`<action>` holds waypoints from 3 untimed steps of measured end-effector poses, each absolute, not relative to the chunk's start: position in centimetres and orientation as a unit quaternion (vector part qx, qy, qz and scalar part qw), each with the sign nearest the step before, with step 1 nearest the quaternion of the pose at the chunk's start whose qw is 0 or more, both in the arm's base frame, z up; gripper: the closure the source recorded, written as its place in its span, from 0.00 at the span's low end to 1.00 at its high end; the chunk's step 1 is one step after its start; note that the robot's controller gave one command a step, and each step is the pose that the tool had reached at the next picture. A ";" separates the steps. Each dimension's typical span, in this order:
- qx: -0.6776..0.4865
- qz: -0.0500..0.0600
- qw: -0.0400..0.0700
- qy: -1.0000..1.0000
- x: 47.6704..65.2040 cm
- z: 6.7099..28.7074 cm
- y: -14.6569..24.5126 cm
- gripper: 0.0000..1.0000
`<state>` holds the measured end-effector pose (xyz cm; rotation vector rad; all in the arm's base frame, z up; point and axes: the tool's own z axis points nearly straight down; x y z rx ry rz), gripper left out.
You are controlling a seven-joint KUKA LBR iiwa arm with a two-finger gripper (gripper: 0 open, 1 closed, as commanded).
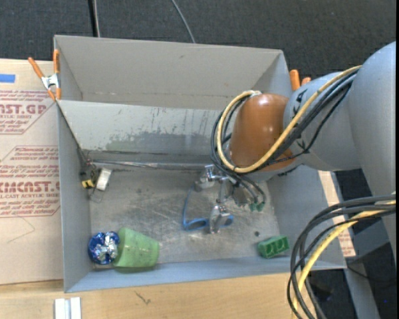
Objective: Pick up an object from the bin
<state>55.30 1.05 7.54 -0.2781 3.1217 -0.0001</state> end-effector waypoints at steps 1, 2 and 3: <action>-0.089 0.000 0.002 0.996 55.3 7.9 1.0 1.00; -0.111 0.000 0.004 0.994 54.2 17.8 3.4 1.00; -0.358 0.000 0.003 0.934 54.7 21.9 7.1 1.00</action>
Offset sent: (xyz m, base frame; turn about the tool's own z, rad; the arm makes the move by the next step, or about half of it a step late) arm 0.0000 0.0000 0.0000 0.0000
